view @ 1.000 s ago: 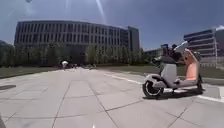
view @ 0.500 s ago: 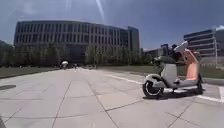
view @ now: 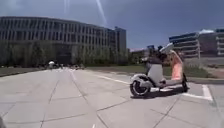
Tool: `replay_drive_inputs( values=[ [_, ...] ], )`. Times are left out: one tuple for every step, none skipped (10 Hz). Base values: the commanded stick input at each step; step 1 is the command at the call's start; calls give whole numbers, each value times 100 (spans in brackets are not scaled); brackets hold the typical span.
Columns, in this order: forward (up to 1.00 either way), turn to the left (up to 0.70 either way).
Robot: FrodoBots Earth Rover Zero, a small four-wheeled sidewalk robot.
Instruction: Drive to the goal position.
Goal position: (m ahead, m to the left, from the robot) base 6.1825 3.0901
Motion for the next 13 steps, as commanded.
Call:
replay_drive_inputs(
  values=[
    [0,-5],
    [0,-5],
    [0,-5],
    [0,-5],
    [0,-5],
    [0,-5],
    [0,-5],
    [0,-5],
    [0,-5],
    [0,-5],
    [0,-5],
    [0,-5],
    [0,-5]
  ],
)
